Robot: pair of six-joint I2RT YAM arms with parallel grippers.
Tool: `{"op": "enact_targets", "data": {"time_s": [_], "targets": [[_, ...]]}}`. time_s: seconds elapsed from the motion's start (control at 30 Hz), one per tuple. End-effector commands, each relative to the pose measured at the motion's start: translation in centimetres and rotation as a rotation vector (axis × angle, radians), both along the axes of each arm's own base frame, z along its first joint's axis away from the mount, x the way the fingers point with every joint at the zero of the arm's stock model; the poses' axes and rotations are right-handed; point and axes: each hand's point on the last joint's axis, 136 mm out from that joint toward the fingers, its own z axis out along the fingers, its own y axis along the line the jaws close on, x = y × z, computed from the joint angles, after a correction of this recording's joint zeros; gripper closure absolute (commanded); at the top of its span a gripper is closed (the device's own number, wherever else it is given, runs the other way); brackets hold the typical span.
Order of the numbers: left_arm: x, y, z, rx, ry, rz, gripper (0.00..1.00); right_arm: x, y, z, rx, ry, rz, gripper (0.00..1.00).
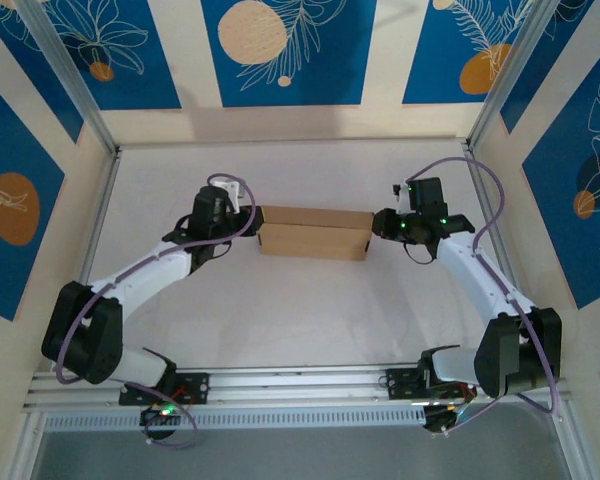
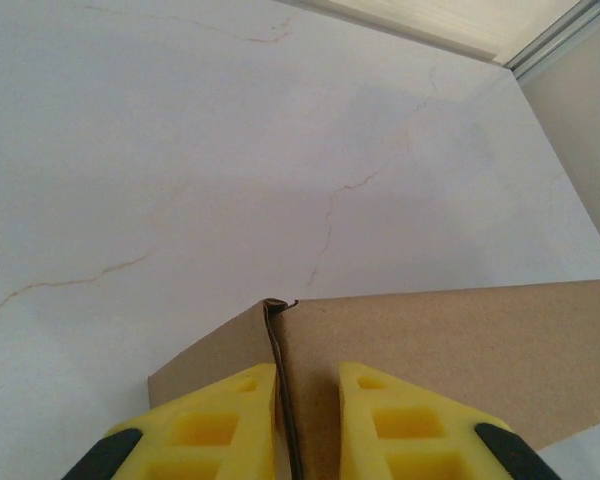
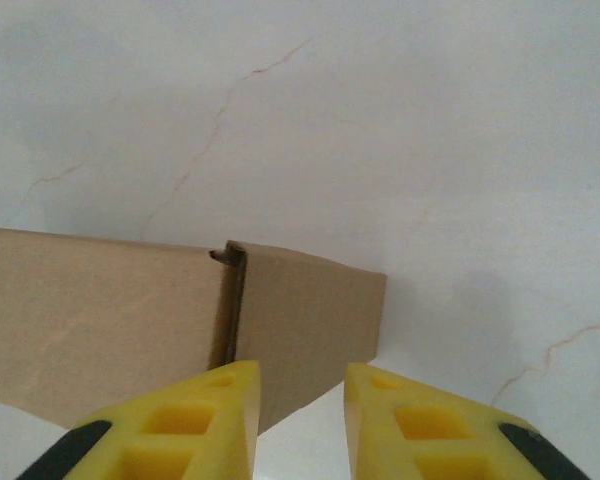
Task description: Fold the paper box
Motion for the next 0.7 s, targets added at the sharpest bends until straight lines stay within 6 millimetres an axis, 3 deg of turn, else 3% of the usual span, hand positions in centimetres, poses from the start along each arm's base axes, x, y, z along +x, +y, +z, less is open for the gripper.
{"op": "enact_targets", "data": {"time_s": [0.0, 0.13, 0.3, 0.43, 0.6, 0.67], "targets": [[-7.5, 4.1, -12.6, 0.263, 0.444, 0.012, 0.81, -3.0, -1.3, -1.6, -0.068, 0.133, -0.008, 0.67], [-7.2, 4.0, -12.1, 0.266, 0.434, 0.014, 0.81, -2.3, -0.1, 2.9, 0.042, -0.007, 0.028, 0.65], [-7.0, 3.9, -12.0, 0.262, 0.438, 0.019, 0.81, -2.0, 1.2, 4.2, 0.303, 0.088, -0.003, 0.56], [-6.9, 3.8, -11.9, 0.263, 0.439, 0.016, 0.81, -1.6, 2.7, 2.9, 0.363, 0.132, 0.029, 0.43], [-6.8, 3.9, -11.8, 0.273, 0.435, 0.012, 0.81, -0.9, 3.4, 0.3, 0.308, 0.206, 0.04, 0.41], [-6.8, 3.9, -11.8, 0.276, 0.435, 0.011, 0.81, -0.9, 2.9, -1.2, 0.257, 0.243, 0.011, 0.45]]}}
